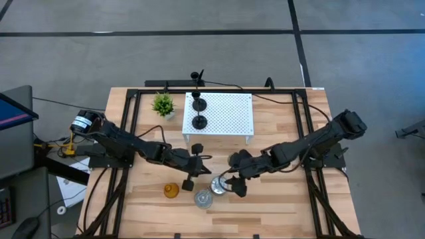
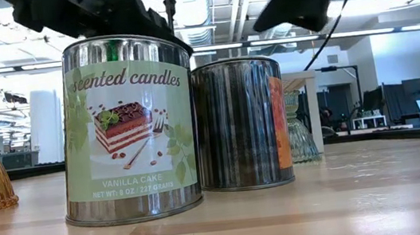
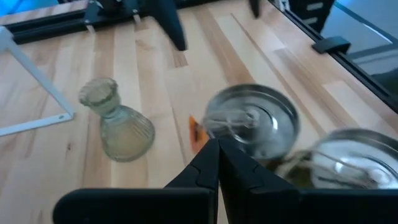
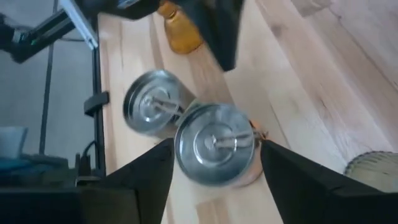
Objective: Pick & Place candle stick holders
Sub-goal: Put the right silver scented candle can on the shelf
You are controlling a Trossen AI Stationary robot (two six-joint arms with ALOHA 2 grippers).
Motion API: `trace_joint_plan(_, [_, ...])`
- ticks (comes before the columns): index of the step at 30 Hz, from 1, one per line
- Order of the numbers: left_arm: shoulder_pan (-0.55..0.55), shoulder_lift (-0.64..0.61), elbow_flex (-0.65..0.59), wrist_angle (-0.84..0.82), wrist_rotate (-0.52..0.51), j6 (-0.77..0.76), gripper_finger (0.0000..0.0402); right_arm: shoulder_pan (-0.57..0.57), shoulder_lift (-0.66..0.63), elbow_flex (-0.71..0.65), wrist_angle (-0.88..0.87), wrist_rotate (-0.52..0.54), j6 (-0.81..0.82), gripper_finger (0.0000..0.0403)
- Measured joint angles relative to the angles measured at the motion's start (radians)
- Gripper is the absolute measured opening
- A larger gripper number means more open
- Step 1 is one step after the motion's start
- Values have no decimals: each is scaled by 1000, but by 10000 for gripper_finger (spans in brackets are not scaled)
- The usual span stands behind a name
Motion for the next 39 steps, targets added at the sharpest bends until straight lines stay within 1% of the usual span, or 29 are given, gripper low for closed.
trace_joint_plan(3, [-17, -9, 0, -24, 0, 0, 5, -20, 34, 28, -3, -7, 46, 220])
trace_joint_plan(6, [-31, -18, 0, -44, -1, 0, 5, -39, 77, 49, -45, -29, 70, 211])
trace_joint_plan(9, [-41, -25, 0, -75, 0, 0, 5, -49, 111, 63, -71, -31, 96, 202])
trace_joint_plan(13, [-48, -25, 0, -76, 0, 0, 5, -55, 146, 63, -82, -40, 113, 191])
trace_joint_plan(25, [-47, -25, 0, -78, -1, 0, 5, -43, 154, 64, -123, -59, 123, 162])
trace_joint_plan(35, [-47, -25, 0, -78, -1, -1, 5, -37, 154, 64, -131, -60, 121, 160])
trace_joint_plan(39, [-47, -25, 0, -78, -1, -4, 5, -37, 179, 63, -133, -58, 120, 161])
